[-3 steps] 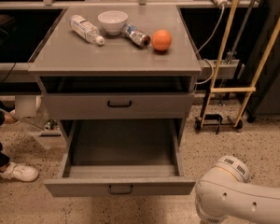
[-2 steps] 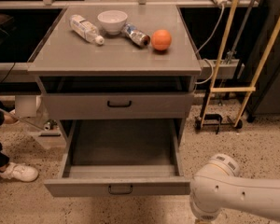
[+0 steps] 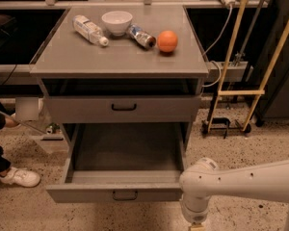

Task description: Close middle drawer

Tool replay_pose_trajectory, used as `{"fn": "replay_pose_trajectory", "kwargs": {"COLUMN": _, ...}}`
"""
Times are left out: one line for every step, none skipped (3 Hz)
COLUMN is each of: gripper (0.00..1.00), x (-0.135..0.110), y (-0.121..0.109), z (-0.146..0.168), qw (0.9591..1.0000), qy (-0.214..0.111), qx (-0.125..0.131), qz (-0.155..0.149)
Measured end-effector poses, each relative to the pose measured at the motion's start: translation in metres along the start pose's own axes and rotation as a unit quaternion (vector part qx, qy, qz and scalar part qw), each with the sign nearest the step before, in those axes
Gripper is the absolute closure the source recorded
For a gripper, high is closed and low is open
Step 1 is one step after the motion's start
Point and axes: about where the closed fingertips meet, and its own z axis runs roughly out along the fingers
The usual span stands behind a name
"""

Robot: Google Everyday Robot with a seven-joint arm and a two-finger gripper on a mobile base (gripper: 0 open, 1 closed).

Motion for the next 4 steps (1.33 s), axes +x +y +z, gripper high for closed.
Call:
{"fn": "replay_pose_trajectory", "kwargs": {"gripper": 0.0, "x": -0.009, "y": -0.023, "z": 0.01, "qw": 0.9996, "qy": -0.027, "qx": 0.004, "qz": -0.009}}
{"fn": "replay_pose_trajectory", "kwargs": {"gripper": 0.0, "x": -0.011, "y": -0.046, "z": -0.007, "qw": 0.9932, "qy": -0.089, "qx": 0.065, "qz": 0.037}}
{"fn": "replay_pose_trajectory", "kwargs": {"gripper": 0.0, "x": -0.007, "y": -0.071, "z": -0.026, "qw": 0.9727, "qy": -0.163, "qx": 0.138, "qz": 0.09}}
{"fn": "replay_pose_trajectory", "kwargs": {"gripper": 0.0, "x": -0.014, "y": -0.106, "z": -0.035, "qw": 0.9559, "qy": -0.211, "qx": 0.171, "qz": 0.113}}
